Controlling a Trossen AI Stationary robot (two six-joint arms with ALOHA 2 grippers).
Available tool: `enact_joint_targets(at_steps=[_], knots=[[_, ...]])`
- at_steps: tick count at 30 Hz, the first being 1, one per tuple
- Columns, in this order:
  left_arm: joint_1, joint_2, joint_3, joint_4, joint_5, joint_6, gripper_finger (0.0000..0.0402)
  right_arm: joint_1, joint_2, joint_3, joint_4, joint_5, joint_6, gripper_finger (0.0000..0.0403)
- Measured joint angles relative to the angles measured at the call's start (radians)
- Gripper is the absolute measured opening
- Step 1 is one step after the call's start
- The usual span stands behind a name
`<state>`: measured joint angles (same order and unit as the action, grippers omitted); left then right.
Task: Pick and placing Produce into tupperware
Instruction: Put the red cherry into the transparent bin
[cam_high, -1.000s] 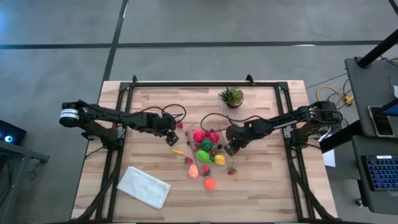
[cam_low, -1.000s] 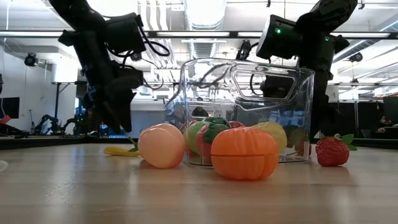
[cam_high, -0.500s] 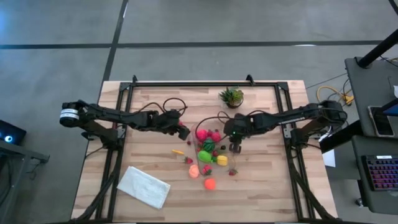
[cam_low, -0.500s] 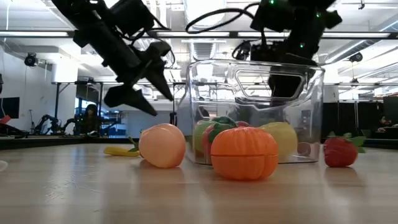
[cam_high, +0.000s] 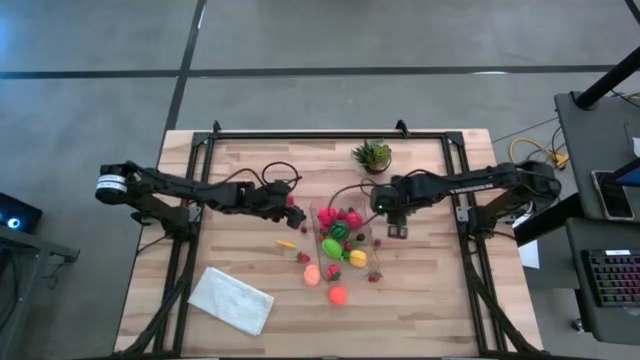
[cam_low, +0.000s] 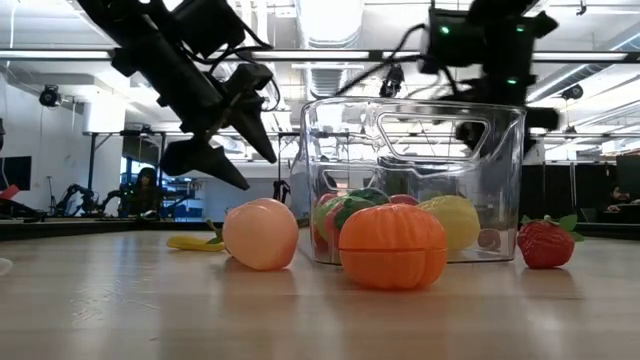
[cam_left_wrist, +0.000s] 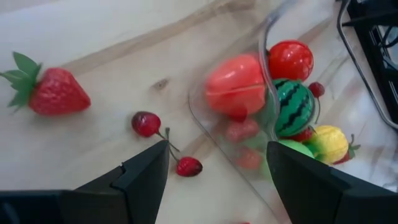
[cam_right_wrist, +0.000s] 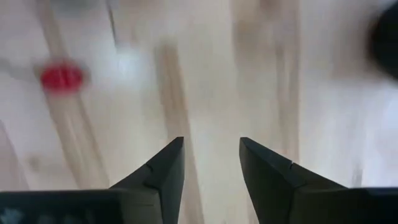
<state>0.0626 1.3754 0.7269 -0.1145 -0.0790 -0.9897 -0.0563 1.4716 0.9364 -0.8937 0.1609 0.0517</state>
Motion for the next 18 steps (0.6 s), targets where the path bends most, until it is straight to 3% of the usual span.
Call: enact_joint_targets(at_steps=[7, 13, 18], knots=[[-0.014, 0.000, -0.017, -0.001, -0.002, 0.001, 0.0255, 0.066, -0.103, -0.083, -0.033, -0.057, 0.000, 0.0180], [-0.032, 0.000, -0.027, 0.000, -0.002, 0.001, 0.0255, 0.173, -0.177, -0.152, 0.108, -0.058, -0.009, 0.0230], [-0.039, 0.000, -0.033, 0.000, -0.002, 0.001, 0.0255, 0.230, -0.145, -0.165, 0.219, -0.055, -0.038, 0.0271]])
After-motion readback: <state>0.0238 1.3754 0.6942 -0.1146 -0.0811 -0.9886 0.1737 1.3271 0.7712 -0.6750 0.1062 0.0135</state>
